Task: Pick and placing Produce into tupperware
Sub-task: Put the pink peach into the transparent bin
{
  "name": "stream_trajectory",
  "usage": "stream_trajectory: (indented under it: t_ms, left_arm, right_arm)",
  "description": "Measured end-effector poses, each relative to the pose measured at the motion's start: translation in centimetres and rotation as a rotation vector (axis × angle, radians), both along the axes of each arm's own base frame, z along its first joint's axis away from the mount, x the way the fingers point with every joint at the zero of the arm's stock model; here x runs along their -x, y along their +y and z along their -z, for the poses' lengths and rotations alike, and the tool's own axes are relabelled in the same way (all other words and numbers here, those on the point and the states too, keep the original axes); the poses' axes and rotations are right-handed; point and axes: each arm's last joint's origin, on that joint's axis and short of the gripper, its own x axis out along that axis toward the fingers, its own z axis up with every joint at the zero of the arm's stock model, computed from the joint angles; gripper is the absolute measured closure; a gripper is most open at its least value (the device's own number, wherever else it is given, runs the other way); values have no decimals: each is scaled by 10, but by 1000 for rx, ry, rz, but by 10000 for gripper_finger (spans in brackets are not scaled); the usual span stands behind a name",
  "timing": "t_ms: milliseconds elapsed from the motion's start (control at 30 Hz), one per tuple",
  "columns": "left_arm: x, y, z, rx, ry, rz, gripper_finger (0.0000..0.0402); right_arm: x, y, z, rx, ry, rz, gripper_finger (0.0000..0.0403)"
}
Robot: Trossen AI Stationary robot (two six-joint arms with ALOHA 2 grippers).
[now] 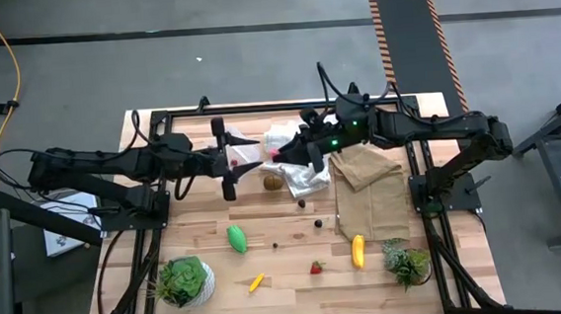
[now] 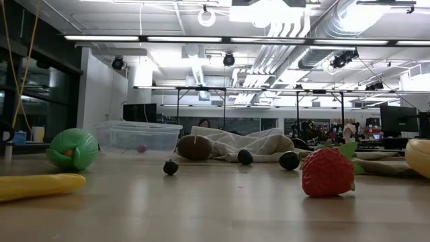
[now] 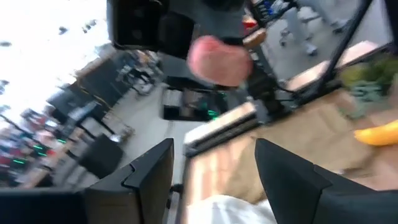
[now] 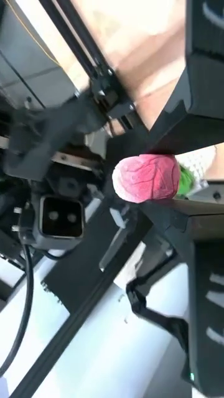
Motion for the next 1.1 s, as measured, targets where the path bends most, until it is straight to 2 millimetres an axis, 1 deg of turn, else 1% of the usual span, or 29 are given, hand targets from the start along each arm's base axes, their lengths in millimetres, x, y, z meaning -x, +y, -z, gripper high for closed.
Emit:
stream_trajectory:
  t_ms: [100,200,667,800,933,1100]
  left_arm:
    - [-1,1,-3,-63,-19,-17,192]
    - [-3,1,-7,-86,-55,-20,190]
    - [-3,-1,-9,-89,-82,43,191]
    - [-10,-1,-4,-87,-67,47,190]
    - [-19,-1,-1,-89,-86,62,190]
    - [-21,0,-4,-116,-112,36,190]
  right_arm:
    - [0,1,0,-18,4,-13,308]
    - [0,1,0,-20,5,-13,308]
    - [-1,-1,-3,-25,-34,-14,308]
    - [-1,-2,-3,-25,-34,-11,308]
    - [-1,-3,-3,-25,-38,-8,308]
    - [-1,-3,-4,-25,-39,-11,308]
